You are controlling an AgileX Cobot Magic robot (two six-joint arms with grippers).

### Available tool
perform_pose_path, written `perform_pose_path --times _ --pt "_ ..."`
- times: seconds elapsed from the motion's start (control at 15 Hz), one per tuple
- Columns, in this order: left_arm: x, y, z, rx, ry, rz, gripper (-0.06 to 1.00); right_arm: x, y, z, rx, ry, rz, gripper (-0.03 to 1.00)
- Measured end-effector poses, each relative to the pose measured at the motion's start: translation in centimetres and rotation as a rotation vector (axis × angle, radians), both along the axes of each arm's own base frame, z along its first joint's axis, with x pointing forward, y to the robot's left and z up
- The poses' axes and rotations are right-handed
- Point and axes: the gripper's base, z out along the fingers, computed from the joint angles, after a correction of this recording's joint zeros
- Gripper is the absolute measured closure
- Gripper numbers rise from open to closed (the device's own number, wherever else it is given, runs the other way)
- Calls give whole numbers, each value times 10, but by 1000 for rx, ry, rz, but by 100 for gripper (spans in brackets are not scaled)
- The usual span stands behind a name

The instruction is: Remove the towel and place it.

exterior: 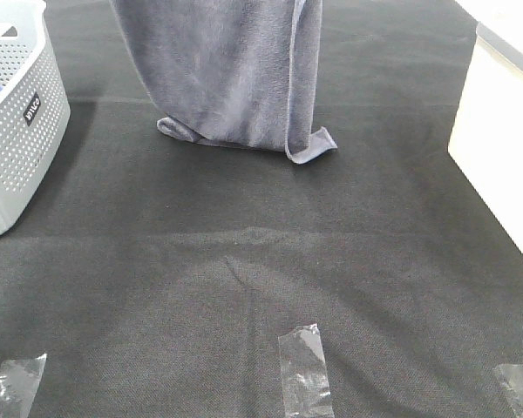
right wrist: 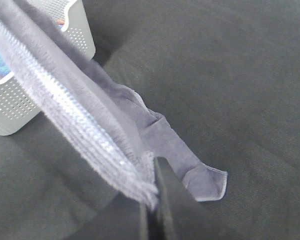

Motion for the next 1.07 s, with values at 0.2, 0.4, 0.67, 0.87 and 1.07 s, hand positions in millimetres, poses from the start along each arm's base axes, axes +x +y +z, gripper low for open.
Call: perform_pose_path --times 0.2,0.4,0.67,0.87,1.07 --pt "-24 6 -7 -5 83 4 94 -11 -1 10 44 9 -1 95" --pt "-53 14 -3 -18 112 11 94 -32 -2 19 100 36 17 95" --pt "-81 18 0 -54 135 -11 94 -62 -11 -11 46 170 44 95" --pt "-86 17 -8 -72 174 -26 94 -73 -15 -18 21 178 68 95" --pt "-98 15 -32 -87 278 -49 94 -98 -24 -33 -34 197 118 95"
